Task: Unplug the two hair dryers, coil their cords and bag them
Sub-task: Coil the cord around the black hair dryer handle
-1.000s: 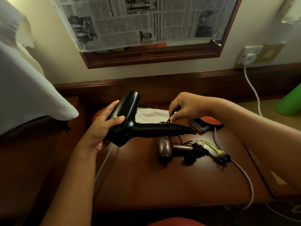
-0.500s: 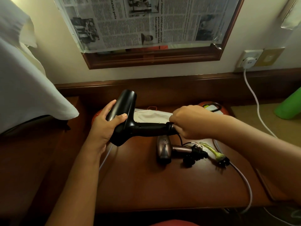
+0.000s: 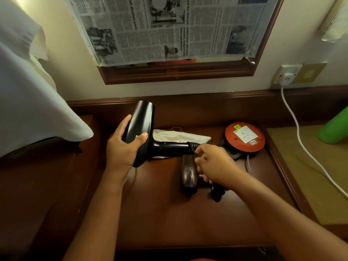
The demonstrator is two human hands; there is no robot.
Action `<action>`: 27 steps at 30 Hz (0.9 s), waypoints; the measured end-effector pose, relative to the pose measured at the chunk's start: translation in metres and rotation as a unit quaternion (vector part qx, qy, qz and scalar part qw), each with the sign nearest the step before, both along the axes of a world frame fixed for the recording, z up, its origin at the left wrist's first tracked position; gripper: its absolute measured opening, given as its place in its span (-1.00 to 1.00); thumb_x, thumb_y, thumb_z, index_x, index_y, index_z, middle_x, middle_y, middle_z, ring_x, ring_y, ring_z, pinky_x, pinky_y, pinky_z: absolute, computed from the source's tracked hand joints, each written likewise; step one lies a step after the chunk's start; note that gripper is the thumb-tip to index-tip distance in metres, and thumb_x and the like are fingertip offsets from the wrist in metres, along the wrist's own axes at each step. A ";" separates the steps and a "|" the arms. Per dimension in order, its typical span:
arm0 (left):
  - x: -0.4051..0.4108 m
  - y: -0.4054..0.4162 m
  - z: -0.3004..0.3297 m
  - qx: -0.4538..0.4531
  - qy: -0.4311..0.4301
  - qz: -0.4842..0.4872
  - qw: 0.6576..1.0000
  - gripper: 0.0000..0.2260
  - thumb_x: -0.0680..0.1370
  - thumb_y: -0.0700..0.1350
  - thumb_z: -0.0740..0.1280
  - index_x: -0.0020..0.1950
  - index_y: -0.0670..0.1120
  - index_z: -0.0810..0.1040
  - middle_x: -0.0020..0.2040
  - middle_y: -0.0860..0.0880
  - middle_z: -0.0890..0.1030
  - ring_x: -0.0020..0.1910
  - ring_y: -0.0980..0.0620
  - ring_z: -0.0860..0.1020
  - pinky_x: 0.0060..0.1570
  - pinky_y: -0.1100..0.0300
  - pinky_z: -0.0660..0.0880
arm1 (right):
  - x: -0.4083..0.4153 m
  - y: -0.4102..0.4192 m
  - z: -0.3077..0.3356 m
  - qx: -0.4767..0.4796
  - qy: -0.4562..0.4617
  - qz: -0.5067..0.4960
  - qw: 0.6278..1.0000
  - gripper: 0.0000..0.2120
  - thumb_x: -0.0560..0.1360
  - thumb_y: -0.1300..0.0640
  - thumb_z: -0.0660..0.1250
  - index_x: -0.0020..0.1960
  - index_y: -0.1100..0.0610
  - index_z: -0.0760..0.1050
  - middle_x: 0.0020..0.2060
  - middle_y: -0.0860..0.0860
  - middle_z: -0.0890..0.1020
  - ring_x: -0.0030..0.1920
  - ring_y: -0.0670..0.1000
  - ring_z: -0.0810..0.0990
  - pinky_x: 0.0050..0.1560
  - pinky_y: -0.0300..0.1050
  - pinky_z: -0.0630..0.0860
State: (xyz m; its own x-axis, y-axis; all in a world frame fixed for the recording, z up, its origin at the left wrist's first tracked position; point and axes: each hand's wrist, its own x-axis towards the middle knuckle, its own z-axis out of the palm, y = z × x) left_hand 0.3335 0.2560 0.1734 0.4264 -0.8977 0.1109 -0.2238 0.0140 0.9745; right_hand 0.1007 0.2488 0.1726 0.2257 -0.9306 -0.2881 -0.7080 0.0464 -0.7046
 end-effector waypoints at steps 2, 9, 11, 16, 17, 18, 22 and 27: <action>-0.003 0.000 0.002 -0.007 0.043 0.021 0.999 -0.45 0.44 -0.17 0.48 0.39 0.13 0.44 0.20 0.12 0.52 0.20 0.08 0.54 0.20 0.03 0.53 | 0.001 0.002 -0.004 0.023 -0.089 -0.060 0.994 -0.84 0.57 0.13 0.26 -0.10 0.20 0.51 -0.35 0.11 0.62 -0.54 0.01 0.50 -0.48 -0.17 0.45; -0.007 -0.001 0.001 0.011 0.144 0.047 0.988 -0.45 0.45 -0.17 0.46 0.40 0.11 0.42 0.15 0.06 0.55 0.11 0.01 0.60 0.12 -0.01 0.58 | 0.007 0.010 -0.017 0.149 -0.331 -0.136 0.922 -0.65 0.61 0.00 0.21 -0.22 0.23 0.46 -0.52 0.06 0.31 -0.61 -0.06 0.21 -0.60 -0.28 0.17; -0.009 0.000 0.000 0.016 0.152 0.046 0.987 -0.45 0.46 -0.17 0.45 0.40 0.12 0.41 0.13 0.08 0.55 0.09 -0.01 0.61 0.10 -0.02 0.58 | 0.008 0.011 -0.023 0.172 -0.385 -0.138 0.896 -0.67 0.61 0.03 0.20 -0.24 0.21 0.43 -0.52 0.05 0.32 -0.59 -0.05 0.24 -0.56 -0.26 0.18; -0.011 0.000 0.000 0.024 0.170 0.048 0.984 -0.46 0.46 -0.16 0.45 0.39 0.13 0.42 0.12 0.06 0.54 0.09 -0.07 0.61 0.10 -0.08 0.58 | 0.010 0.011 -0.030 0.186 -0.496 -0.153 0.834 -0.81 0.59 0.21 0.23 -0.18 0.23 0.46 -0.43 0.04 0.45 -0.52 -0.08 0.37 -0.57 -0.28 0.27; -0.011 -0.001 0.000 0.025 0.174 0.051 0.983 -0.46 0.46 -0.17 0.45 0.39 0.13 0.42 0.11 0.06 0.55 0.09 -0.07 0.61 0.10 -0.08 0.58 | 0.010 0.011 -0.031 0.189 -0.510 -0.149 0.826 -0.82 0.59 0.21 0.23 -0.17 0.23 0.46 -0.42 0.04 0.45 -0.54 -0.11 0.32 -0.59 -0.30 0.21; -0.012 -0.001 0.001 0.024 0.177 0.053 0.982 -0.46 0.46 -0.17 0.45 0.39 0.12 0.42 0.11 0.05 0.55 0.08 -0.06 0.61 0.09 -0.06 0.58 | 0.009 0.011 -0.031 0.193 -0.518 -0.145 0.821 -0.82 0.59 0.20 0.23 -0.16 0.24 0.47 -0.42 0.04 0.44 -0.57 -0.12 0.26 -0.60 -0.31 0.16; -0.014 -0.002 0.001 0.016 0.191 0.054 0.980 -0.47 0.46 -0.17 0.45 0.39 0.12 0.43 0.15 -0.01 0.56 0.07 -0.06 0.62 0.07 -0.02 0.59 | 0.003 0.014 -0.032 0.233 -0.483 -0.124 0.835 -0.67 0.57 -0.05 0.23 -0.18 0.20 0.47 -0.49 0.04 0.37 -0.59 -0.09 0.16 -0.58 -0.29 0.09; -0.020 -0.003 0.002 0.015 0.217 0.055 0.974 -0.47 0.46 -0.18 0.44 0.39 0.10 0.44 0.10 0.02 0.59 0.04 -0.06 0.65 0.09 -0.06 0.58 | 0.000 0.019 -0.042 0.262 -0.547 -0.076 0.792 -0.70 0.59 -0.01 0.15 -0.15 0.19 0.44 -0.50 0.02 0.30 -0.55 -0.08 0.16 -0.58 -0.26 0.14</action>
State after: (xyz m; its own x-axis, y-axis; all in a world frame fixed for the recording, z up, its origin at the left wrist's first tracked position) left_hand 0.3136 0.2534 0.1756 0.5212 -0.8440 -0.1271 0.2111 -0.0168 0.9773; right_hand 0.1006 0.2678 0.1309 0.5032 -0.7888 -0.3529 0.3539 0.5607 -0.7486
